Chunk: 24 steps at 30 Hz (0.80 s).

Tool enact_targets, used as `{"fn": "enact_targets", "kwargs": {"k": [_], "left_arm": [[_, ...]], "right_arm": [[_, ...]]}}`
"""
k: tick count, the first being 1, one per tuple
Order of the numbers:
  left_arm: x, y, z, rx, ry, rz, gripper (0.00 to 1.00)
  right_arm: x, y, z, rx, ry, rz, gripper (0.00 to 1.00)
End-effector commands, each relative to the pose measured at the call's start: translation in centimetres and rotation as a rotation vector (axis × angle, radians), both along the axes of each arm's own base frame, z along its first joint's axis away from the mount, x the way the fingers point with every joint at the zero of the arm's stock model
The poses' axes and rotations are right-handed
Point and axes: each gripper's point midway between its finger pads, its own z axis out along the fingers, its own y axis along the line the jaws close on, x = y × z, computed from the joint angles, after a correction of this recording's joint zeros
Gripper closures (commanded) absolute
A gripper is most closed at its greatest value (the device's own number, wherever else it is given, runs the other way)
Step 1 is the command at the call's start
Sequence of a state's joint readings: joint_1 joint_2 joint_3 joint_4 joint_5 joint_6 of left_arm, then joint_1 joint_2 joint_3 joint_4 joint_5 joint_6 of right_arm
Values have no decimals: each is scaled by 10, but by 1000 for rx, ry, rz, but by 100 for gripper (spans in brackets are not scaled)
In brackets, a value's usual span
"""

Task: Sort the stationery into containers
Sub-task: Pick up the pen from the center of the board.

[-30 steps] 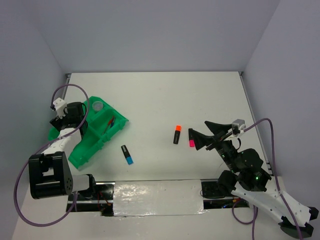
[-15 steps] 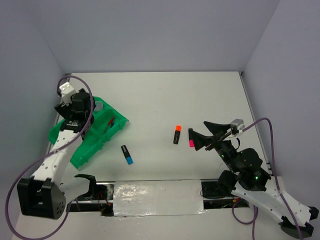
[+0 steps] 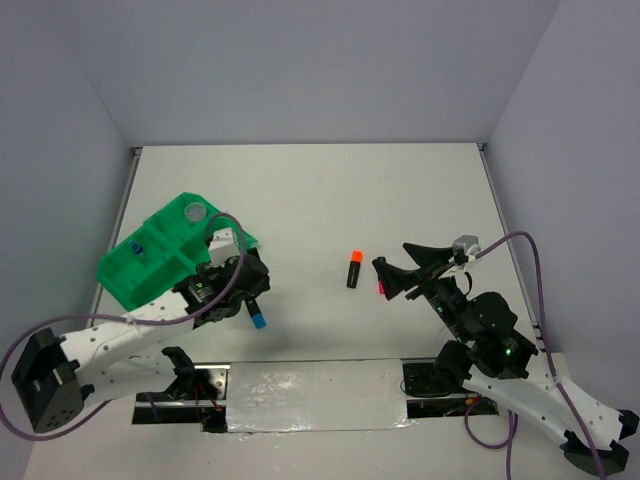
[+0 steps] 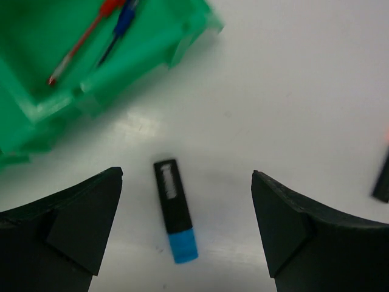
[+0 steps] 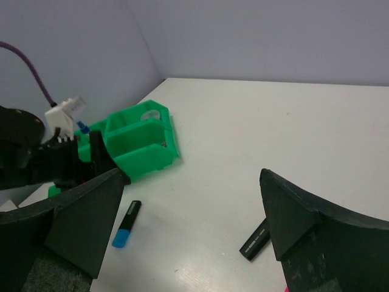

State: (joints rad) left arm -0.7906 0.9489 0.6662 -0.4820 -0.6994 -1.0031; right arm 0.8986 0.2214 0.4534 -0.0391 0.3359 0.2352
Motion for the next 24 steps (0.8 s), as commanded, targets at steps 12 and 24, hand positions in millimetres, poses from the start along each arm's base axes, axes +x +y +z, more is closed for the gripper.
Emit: {"fn": "enact_targets", "kwargs": {"k": [12, 24], "left_arm": [[-29, -15, -67, 49, 281, 182, 1], [-38, -20, -112, 32, 351, 188, 6]], "right_arm": [[3, -4, 13, 19, -11, -25, 0], [1, -5, 14, 25, -17, -24, 0]]}}
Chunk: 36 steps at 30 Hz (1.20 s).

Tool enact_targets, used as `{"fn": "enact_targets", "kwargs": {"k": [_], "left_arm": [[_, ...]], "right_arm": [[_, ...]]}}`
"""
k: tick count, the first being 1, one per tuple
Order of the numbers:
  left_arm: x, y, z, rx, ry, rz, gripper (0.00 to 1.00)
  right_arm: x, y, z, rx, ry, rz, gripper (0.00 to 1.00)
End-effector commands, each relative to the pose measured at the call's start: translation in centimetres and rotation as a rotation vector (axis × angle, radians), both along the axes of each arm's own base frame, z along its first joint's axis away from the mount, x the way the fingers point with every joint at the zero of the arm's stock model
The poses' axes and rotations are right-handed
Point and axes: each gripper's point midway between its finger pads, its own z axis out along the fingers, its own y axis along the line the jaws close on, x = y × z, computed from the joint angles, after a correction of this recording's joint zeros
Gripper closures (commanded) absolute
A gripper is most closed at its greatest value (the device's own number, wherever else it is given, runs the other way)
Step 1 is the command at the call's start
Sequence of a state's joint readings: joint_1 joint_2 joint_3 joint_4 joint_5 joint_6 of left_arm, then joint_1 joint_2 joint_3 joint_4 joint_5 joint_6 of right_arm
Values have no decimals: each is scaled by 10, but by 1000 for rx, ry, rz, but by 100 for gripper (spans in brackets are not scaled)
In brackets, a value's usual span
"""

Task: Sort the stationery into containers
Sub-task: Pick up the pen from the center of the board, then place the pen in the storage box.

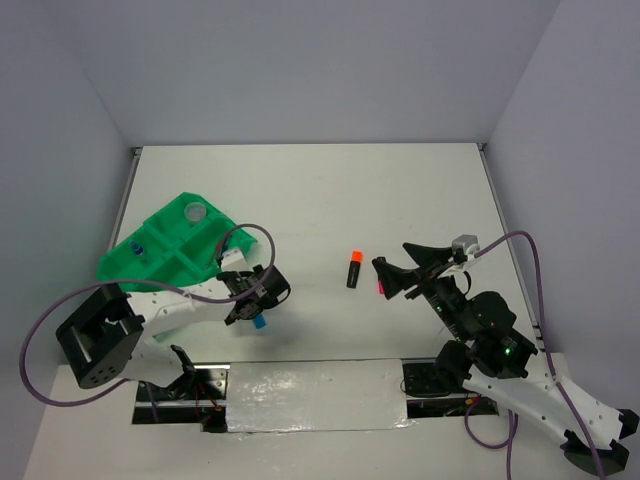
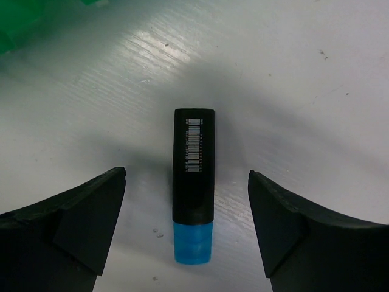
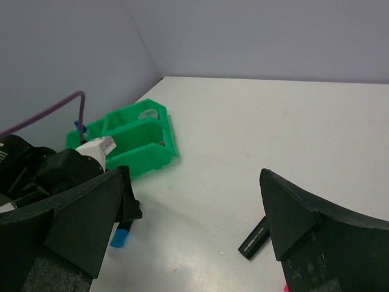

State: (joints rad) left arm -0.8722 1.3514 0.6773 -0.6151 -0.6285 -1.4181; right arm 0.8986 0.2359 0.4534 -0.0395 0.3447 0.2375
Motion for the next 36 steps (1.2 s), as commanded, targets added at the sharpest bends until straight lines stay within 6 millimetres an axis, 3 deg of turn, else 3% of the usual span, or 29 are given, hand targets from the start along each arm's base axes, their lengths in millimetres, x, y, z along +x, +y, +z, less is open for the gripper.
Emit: {"fn": "enact_targets", "kwargs": {"k": [1, 4, 6, 7, 8, 9, 10, 11, 13, 16, 17, 19, 20, 23, 24, 25, 26, 27, 29, 31, 33, 36], "left_arm": [[1, -7, -12, -21, 10, 9, 7], [-1, -5, -18, -5, 28, 22, 13], [-2, -4, -20, -1, 31, 24, 26], [-3, -3, -19, 1, 31, 22, 37], [-2, -3, -17, 0, 25, 18, 57], [-2, -3, -14, -11, 15, 6, 70], [-1, -3, -11, -13, 9, -9, 97], [0, -5, -6, -19, -3, -26, 100], [6, -8, 16, -26, -50, -81, 100], [19, 6, 70, 24, -165, -96, 100], [23, 22, 103, 66, -239, -76, 100], [28, 42, 139, 108, -328, -39, 99], [29, 62, 169, 152, -401, -11, 97], [27, 110, 201, 247, -461, 77, 87], [33, 118, 211, 271, -493, 88, 76], [37, 134, 215, 304, -492, 115, 71], [38, 144, 217, 417, -445, 0, 68], [54, 140, 225, 387, -486, -50, 71], [57, 148, 229, 491, -454, -163, 74], [59, 166, 231, 550, -425, -170, 78], [60, 176, 224, 586, -391, -167, 77], [63, 187, 191, 606, -305, -188, 72]], "right_arm": [[-1, -6, 17, 33, -28, -18, 0], [-1, -7, 17, 32, -26, -21, 0], [-1, -7, 18, 33, -27, -21, 0], [-1, -6, 17, 31, -26, -19, 0], [-1, -7, 17, 32, -26, -21, 0], [0, -7, 16, 31, -25, -22, 0], [-1, -7, 17, 34, -28, -19, 0], [0, -7, 17, 32, -27, -21, 0], [0, -7, 17, 32, -27, -21, 0], [0, -6, 17, 30, -26, -19, 0], [0, -6, 17, 31, -27, -21, 0], [0, -7, 17, 29, -28, -23, 0], [0, -7, 17, 28, -27, -23, 0], [0, -7, 18, 29, -30, -21, 0], [-1, -7, 18, 29, -30, -21, 0], [0, -7, 17, 24, -29, -22, 0], [-1, -8, 18, 27, -31, -23, 0], [-1, -7, 18, 26, -32, -21, 0], [-1, -7, 19, 26, -34, -18, 0], [-1, -7, 18, 25, -33, -18, 0], [-2, -8, 19, 27, -36, -18, 0], [-3, -9, 21, 33, -41, -17, 0]]}}
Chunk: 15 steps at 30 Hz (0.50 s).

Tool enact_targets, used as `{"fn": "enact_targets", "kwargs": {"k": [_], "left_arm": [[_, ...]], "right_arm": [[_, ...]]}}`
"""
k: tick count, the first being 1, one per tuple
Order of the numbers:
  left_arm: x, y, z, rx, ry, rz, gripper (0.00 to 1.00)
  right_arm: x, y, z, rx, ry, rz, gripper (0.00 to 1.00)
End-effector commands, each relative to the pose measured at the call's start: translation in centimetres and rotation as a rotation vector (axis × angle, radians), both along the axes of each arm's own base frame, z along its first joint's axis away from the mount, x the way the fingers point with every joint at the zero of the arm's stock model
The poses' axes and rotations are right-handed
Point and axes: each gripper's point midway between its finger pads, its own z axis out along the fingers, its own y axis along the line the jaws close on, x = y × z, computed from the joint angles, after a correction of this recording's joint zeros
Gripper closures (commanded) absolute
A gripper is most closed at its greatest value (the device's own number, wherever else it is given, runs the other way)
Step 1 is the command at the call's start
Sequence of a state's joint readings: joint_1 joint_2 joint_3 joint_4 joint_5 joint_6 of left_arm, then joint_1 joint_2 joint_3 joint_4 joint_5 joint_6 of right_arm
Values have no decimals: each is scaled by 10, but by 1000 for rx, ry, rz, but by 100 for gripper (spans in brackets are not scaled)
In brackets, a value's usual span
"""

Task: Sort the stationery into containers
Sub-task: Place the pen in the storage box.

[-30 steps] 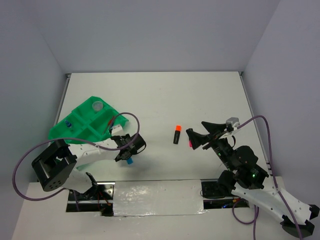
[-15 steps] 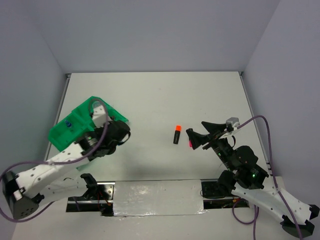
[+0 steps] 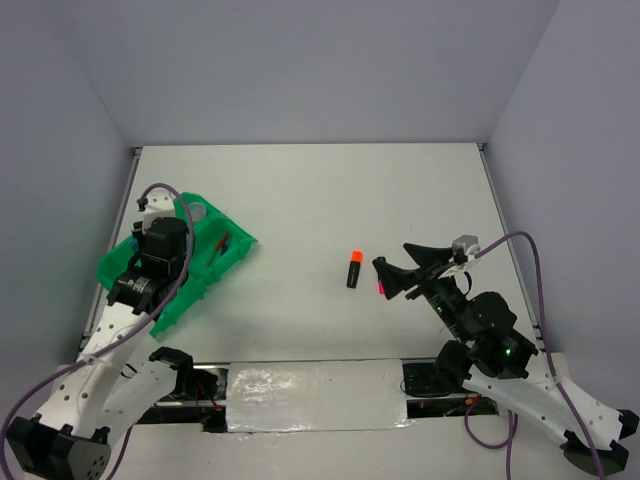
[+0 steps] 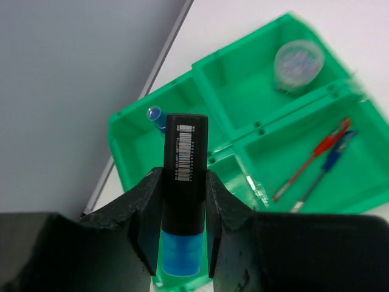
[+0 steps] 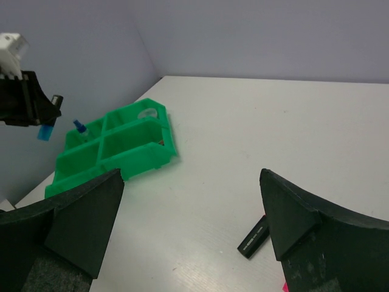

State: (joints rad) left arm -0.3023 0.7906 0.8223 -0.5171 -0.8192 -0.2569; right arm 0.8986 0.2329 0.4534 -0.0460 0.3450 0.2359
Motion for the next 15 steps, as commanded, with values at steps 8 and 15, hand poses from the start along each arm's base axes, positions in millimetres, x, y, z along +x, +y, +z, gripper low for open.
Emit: {"fn": "enact_targets", "kwargs": {"k": [8, 15], "left_arm": [[10, 21, -37, 130, 159, 19, 61], [10, 22, -44, 122, 155, 26, 41]], "right_arm": [[-6, -12, 25, 48, -53, -15, 0], [-9, -16, 28, 65, -64, -18, 0]]}}
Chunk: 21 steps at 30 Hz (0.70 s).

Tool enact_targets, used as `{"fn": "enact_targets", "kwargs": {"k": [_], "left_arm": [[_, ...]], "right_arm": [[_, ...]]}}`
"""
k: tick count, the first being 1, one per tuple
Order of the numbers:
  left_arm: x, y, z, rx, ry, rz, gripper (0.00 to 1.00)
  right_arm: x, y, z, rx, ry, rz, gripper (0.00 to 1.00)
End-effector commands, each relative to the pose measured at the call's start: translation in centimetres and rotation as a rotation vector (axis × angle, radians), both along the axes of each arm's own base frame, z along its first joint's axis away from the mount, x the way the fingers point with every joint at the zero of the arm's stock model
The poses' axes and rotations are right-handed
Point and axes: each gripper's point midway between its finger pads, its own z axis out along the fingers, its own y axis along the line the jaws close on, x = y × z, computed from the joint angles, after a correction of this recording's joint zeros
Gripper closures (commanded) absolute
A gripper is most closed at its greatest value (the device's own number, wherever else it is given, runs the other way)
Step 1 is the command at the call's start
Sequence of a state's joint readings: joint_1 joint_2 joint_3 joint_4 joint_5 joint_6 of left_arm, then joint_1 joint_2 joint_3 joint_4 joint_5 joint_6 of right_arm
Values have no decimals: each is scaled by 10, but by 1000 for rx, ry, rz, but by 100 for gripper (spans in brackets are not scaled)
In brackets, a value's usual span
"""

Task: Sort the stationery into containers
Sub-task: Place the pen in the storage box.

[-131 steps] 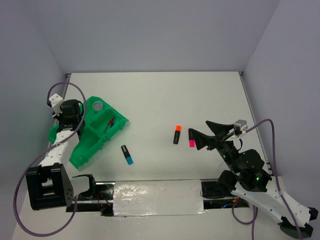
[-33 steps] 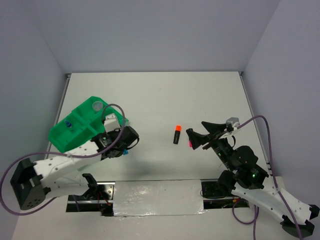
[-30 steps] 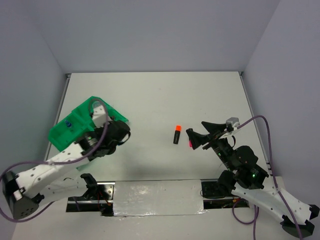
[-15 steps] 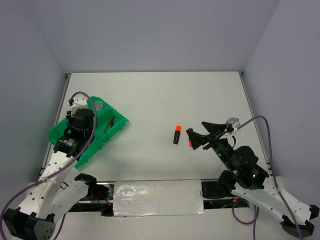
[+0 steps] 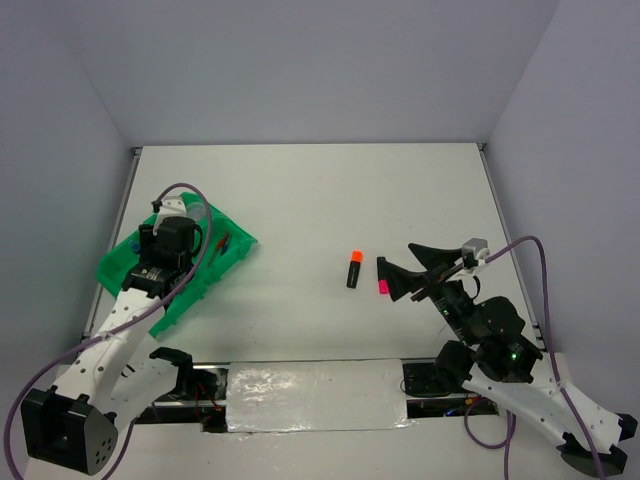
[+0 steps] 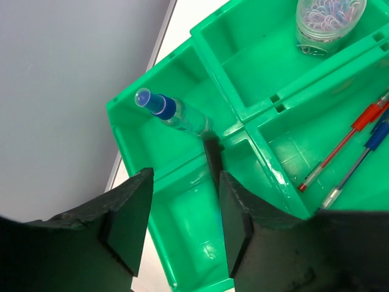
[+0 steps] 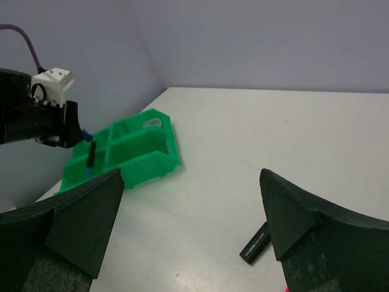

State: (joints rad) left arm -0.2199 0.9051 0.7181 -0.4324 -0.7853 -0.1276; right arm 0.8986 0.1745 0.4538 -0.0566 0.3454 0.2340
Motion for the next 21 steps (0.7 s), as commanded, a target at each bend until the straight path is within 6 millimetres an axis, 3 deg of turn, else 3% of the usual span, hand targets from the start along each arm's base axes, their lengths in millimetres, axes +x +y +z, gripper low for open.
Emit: {"fn": "enact_targets", "kwargs": {"k": [1, 4, 6, 9, 11, 12, 16, 19, 20, 21], "left_arm": [[5, 4, 10, 14, -44, 26, 40], [5, 6, 7, 22, -23, 37, 39], [3, 8, 8, 26, -30, 58, 32], [1, 8, 16, -8, -90, 79, 11], [6, -5, 18, -83, -118, 24, 1], [10, -13, 26, -131, -155, -9, 1], [22, -55, 46, -370, -241, -142, 1], [30, -112, 56, -600, -283, -352, 1], [33, -143, 60, -669, -297, -470, 1], [34, -161, 58, -706, -293, -508, 1]], "right_arm": [[-2, -8, 18, 27, -31, -19, 0], [-2, -8, 19, 26, -31, -17, 0], [-3, -8, 19, 30, -34, -16, 0], [-2, -8, 19, 29, -34, -16, 0], [-2, -7, 19, 29, -32, -14, 0], [-2, -6, 18, 25, -29, -14, 0], [0, -4, 16, 21, -23, -13, 0], [3, -5, 13, 20, -11, -30, 0], [4, -7, 13, 27, -5, -43, 0], [6, -8, 12, 26, 1, -55, 0]]}}
